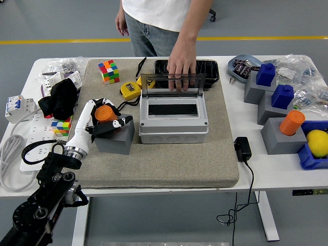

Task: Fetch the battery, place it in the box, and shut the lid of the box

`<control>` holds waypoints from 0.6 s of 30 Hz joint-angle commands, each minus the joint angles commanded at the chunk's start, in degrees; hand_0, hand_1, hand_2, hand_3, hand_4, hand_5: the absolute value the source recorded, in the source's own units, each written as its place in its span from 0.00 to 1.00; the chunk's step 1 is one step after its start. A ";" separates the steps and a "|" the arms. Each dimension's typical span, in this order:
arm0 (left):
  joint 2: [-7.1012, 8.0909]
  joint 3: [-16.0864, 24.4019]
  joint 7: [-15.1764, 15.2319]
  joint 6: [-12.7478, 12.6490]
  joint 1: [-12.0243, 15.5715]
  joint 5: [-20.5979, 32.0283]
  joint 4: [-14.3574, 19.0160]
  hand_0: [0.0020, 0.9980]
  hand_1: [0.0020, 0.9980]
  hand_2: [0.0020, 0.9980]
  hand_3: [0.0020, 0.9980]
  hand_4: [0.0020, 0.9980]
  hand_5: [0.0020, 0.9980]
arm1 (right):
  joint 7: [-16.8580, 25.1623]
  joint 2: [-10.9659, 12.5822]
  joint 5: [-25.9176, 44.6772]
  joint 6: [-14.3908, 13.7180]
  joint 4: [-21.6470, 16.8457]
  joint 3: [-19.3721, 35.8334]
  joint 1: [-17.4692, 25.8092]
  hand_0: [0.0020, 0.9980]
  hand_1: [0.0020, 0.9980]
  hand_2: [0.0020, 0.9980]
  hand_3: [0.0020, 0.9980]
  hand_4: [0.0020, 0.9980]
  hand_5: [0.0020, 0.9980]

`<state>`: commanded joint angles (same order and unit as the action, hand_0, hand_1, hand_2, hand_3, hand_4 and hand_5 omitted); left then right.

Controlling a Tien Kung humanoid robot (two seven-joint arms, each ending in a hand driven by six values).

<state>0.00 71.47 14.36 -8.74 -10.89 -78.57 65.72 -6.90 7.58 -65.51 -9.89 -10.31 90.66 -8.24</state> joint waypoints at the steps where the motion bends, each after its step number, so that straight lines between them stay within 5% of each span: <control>1: 0.00 -0.04 -0.01 -0.09 0.00 0.01 0.00 0.16 0.30 0.21 0.19 1.00 0.05 | -0.01 0.00 0.00 0.00 0.00 0.01 0.00 1.00 0.91 0.85 0.82 1.00 1.00; 4: 0.00 -0.25 0.12 -1.04 -0.04 0.55 -0.04 0.16 0.30 0.21 0.19 1.00 0.05 | -0.01 0.03 0.01 -0.04 0.00 -0.03 -0.01 1.00 0.91 0.85 0.82 1.00 1.00; 5: 0.00 -0.31 0.30 -1.56 -0.08 0.93 -0.08 0.06 0.15 0.12 0.11 1.00 0.05 | 0.00 0.04 0.06 -0.06 0.00 -0.07 -0.02 1.00 0.91 0.85 0.82 1.00 1.00; 18: 0.00 -0.52 2.64 -6.32 -0.15 6.47 -0.46 0.03 0.04 0.06 0.08 1.00 0.09 | -0.02 0.08 0.21 -0.18 0.00 -0.41 0.00 1.00 0.91 0.85 0.82 1.00 1.00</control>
<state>0.00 70.95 17.00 -15.06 -11.03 -72.09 65.26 -6.91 7.67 -65.30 -10.07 -10.31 90.25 -8.23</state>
